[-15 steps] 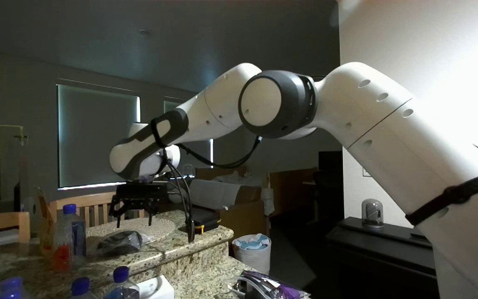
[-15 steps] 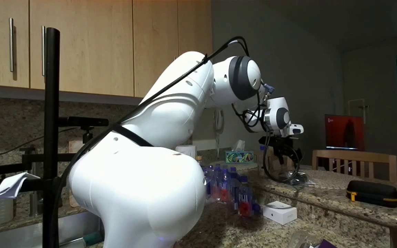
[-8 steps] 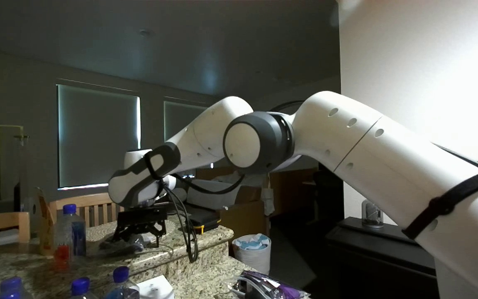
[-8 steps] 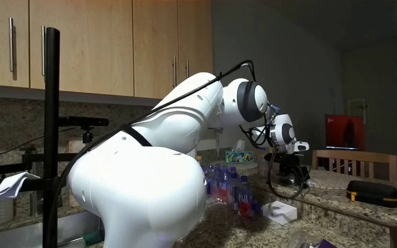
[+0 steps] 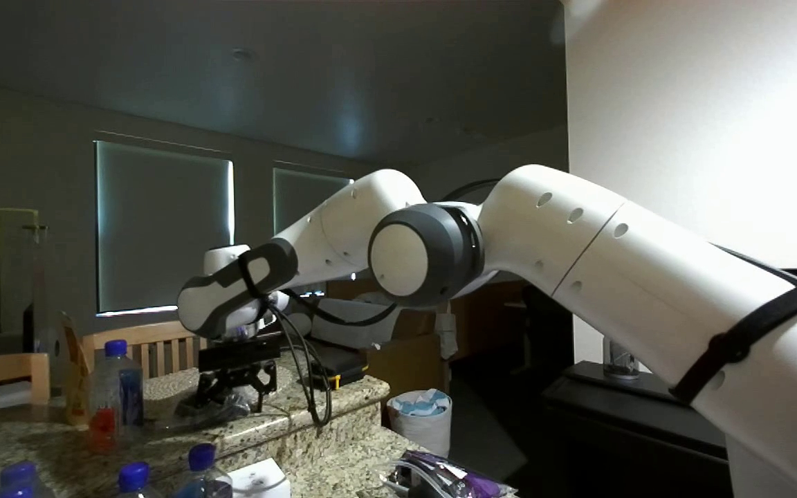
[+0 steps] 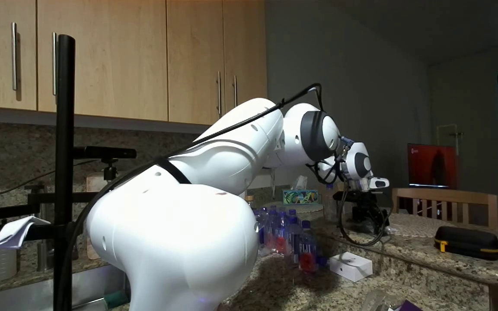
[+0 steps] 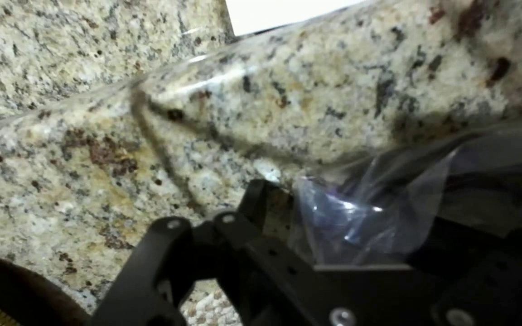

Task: Push the white box to the left, then pick the plastic bag and put it on the bottom counter

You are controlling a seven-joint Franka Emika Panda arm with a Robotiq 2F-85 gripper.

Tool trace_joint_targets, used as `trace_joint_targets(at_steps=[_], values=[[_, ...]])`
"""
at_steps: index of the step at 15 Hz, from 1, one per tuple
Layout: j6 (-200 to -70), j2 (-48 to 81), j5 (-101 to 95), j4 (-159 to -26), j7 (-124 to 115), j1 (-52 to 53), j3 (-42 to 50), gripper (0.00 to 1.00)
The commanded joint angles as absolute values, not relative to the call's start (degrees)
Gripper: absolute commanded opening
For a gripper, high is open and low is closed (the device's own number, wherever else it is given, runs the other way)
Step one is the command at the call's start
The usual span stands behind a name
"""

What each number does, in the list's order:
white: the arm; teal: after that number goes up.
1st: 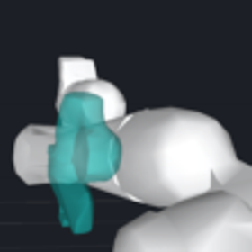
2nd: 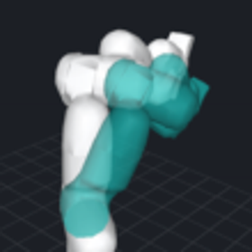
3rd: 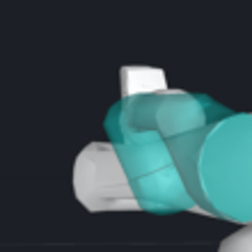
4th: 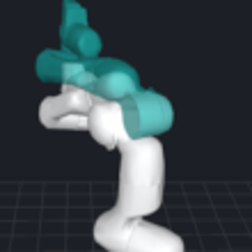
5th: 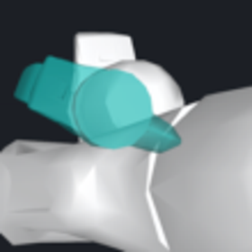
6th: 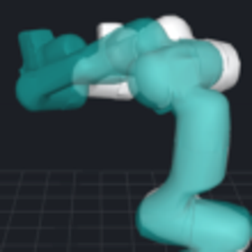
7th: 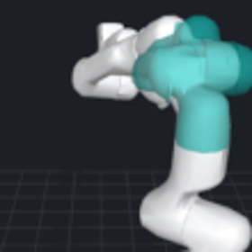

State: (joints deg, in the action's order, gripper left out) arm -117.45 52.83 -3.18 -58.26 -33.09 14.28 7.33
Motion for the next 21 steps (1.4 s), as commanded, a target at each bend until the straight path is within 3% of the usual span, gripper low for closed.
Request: trace_joint_targets(at_steps=[1, 5, 6, 9, 13, 21], values=[[-113.69, 55.3, -3.52, -55.11, -30.58, 12.9, 5.85, 0.34], [-109.24, 56.38, -2.21, -52.48, -28.37, 11.28, 4.76, 0.1], [-108.29, 56.02, -1.99, -52.34, -27.49, 10.86, 4.39, 0.09], [-106.33, 54.13, -1.69, -52.64, -25.14, 9.85, 3.51, 0.05], [-104.58, 49.55, -1.7, -56.13, -22.67, 9.59, 3.26, 0.09], [-97.79, 37.22, -2.46, -64.07, -23.1, 8.86, 5.1, 0.08]])
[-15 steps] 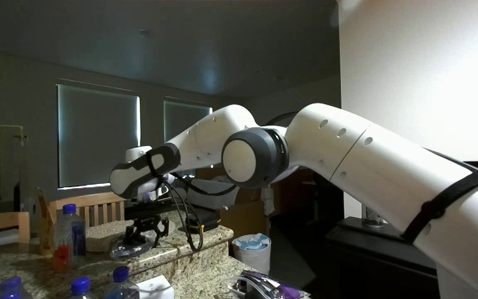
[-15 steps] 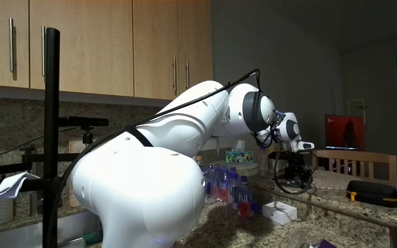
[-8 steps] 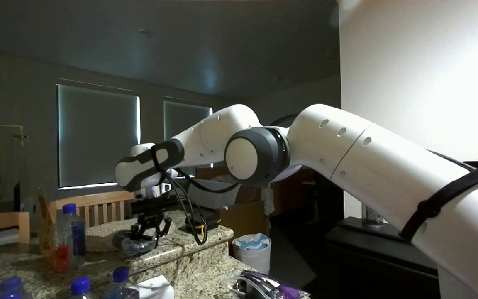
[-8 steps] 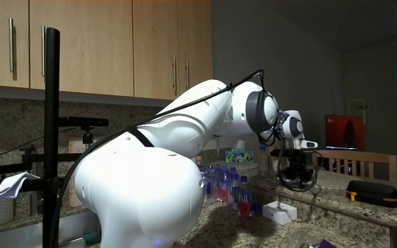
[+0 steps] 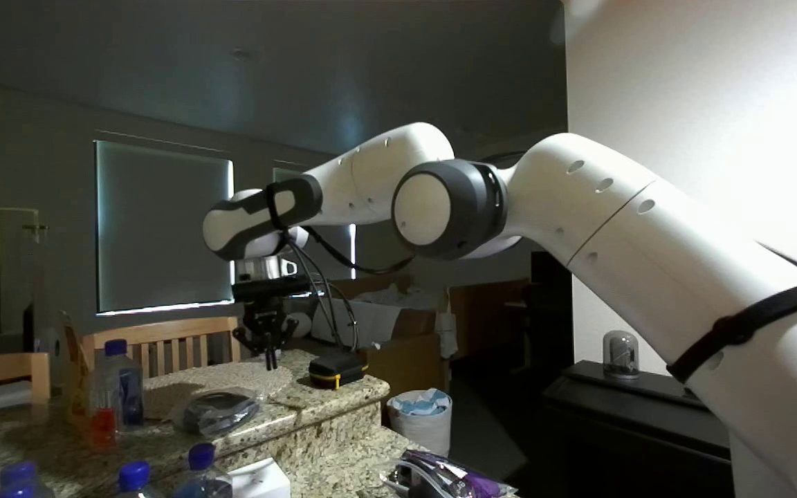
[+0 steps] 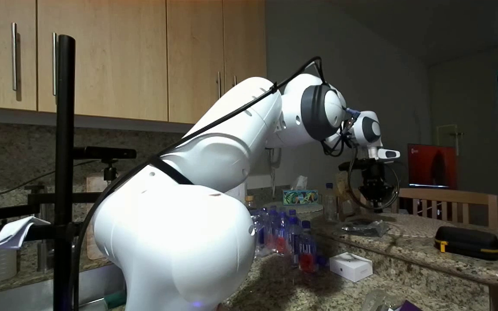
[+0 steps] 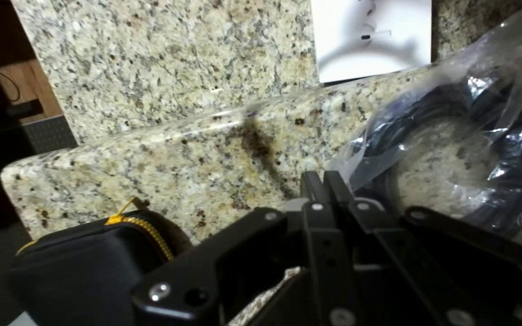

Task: Push the white box to the left, then pick the plastic bag and put it on the bottom counter

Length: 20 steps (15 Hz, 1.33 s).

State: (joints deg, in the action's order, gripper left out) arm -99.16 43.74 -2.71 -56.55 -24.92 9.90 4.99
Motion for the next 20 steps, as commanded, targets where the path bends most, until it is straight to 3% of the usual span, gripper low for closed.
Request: trace_joint_targets(at_steps=[1, 7, 8, 10, 20], values=[[-97.43, 36.42, -2.21, -65.02, -22.48, 8.55, 5.04, 0.07], [-100.19, 34.19, -0.33, -70.42, -18.31, 7.65, 3.34, 0.06], [-100.12, 34.43, -0.51, -70.34, -18.02, 7.18, 2.06, 0.31], [-101.39, 34.73, -0.22, -70.89, -17.41, 7.4, 1.12, 0.34], [-115.59, 38.31, -2.71, -73.27, -20.19, 9.42, 0.48, 0.98]])
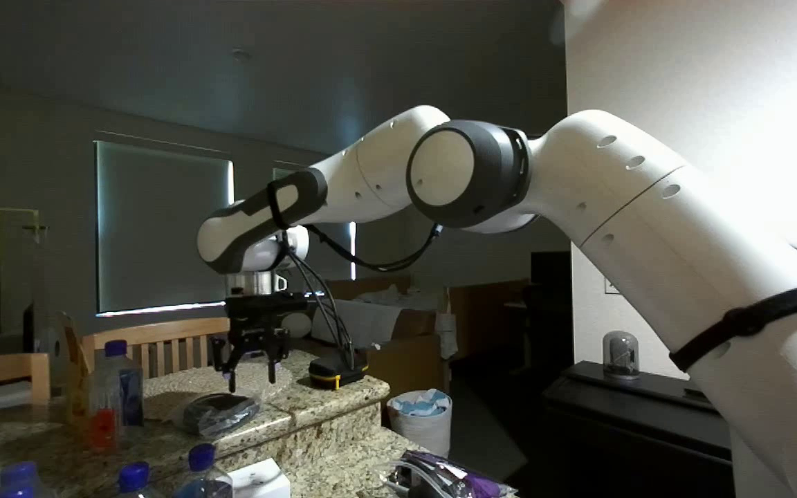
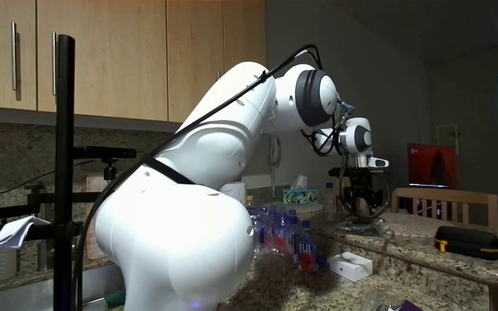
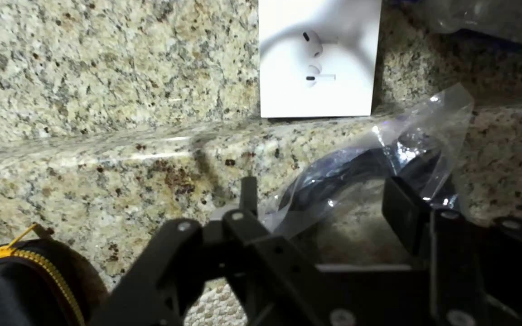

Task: Push the white box to the left, then pick the plastic bag and put it on the bottom counter

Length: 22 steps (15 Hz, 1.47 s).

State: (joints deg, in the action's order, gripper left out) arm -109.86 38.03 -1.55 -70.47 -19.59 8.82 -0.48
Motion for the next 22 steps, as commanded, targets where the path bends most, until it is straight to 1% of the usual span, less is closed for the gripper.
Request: trace_joint_targets(at_steps=[1, 2, 6, 8, 11, 12, 13, 15, 18, 22], values=[[-117.82, 38.81, -3.12, -73.82, -20.52, 9.63, 0.81, 0.99], [-120.58, 39.53, -3.49, -74.37, -20.88, 9.84, 1.2, 1.0], [-131.41, 42.61, -2.99, -76.49, -21.04, 9.86, 1.79, 1.0], [-134.3, 44.21, -2.87, -76.63, -21.14, 10.06, 2.15, 1.0], [-134.82, 44.74, -2.89, -76.56, -21.17, 10.33, 2.57, 1.0], [-134.1, 44.5, -3.06, -76.63, -21.16, 10.51, 2.69, 0.75], [-133.88, 44.28, -3.23, -76.75, -21.24, 10.71, 2.85, 0.74], [-133.81, 43.49, -3.52, -77.22, -21.36, 11.21, 3.27, 0.62], [-133.21, 43.17, -3.86, -77.15, -21.38, 11.81, 3.8, 0.4], [-131.72, 43.53, -3.78, -76.44, -21.22, 11.77, 4.07, 0.16]])
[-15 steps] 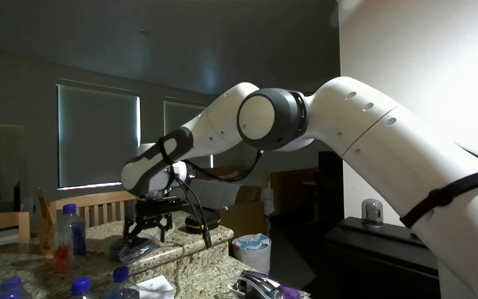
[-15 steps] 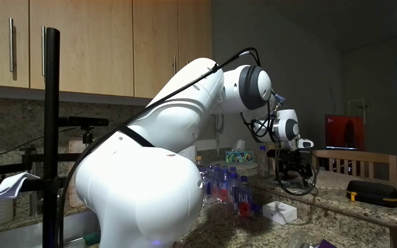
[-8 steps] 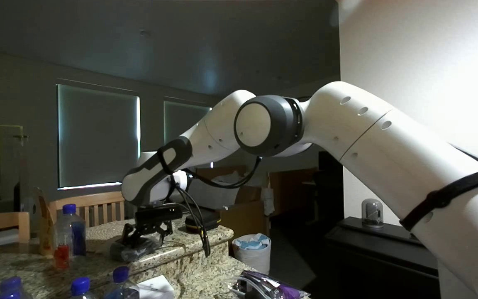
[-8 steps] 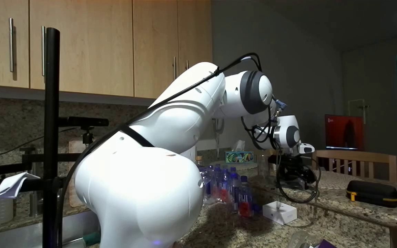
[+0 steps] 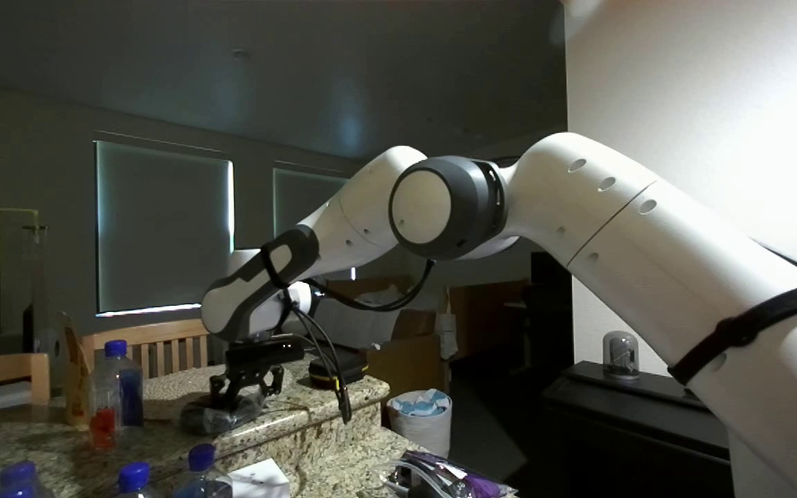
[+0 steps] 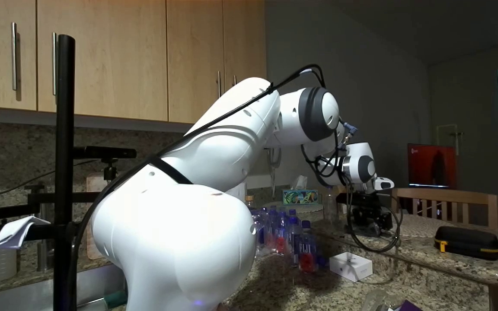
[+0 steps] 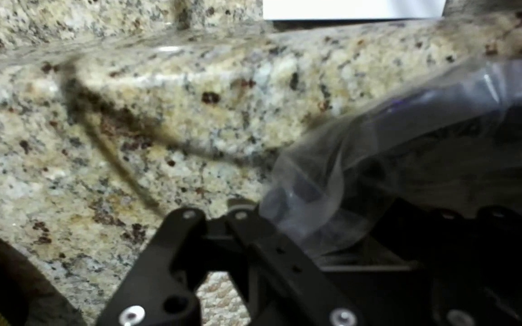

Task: Push the white box to the left, then pick the plastic bag and put it on the bottom counter

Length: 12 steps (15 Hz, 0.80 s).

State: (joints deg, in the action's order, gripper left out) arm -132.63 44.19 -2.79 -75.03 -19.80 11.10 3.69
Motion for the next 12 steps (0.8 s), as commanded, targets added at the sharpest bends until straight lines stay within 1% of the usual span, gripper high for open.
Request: trace_joint_targets(at_steps=[1, 3, 4, 5, 8, 9, 12], values=[[-131.44, 43.58, -3.74, -76.33, -21.22, 11.74, 4.16, 0.1], [-130.98, 43.33, -3.82, -76.51, -21.16, 11.76, 4.37, 0.09], [-130.77, 43.05, -3.79, -76.73, -20.97, 11.74, 4.3, 0.11], [-130.63, 42.38, -3.87, -77.35, -20.74, 11.76, 4.3, 0.1], [-128.88, 39.74, -4.0, -79.4, -19.93, 11.77, 4.1, 0.03], [-128.23, 38.32, -4.12, -80.38, -19.91, 11.86, 4.15, 0.06], [-127.42, 33.57, -4.29, -83.78, -20.18, 11.67, 4.32, 0.08]])
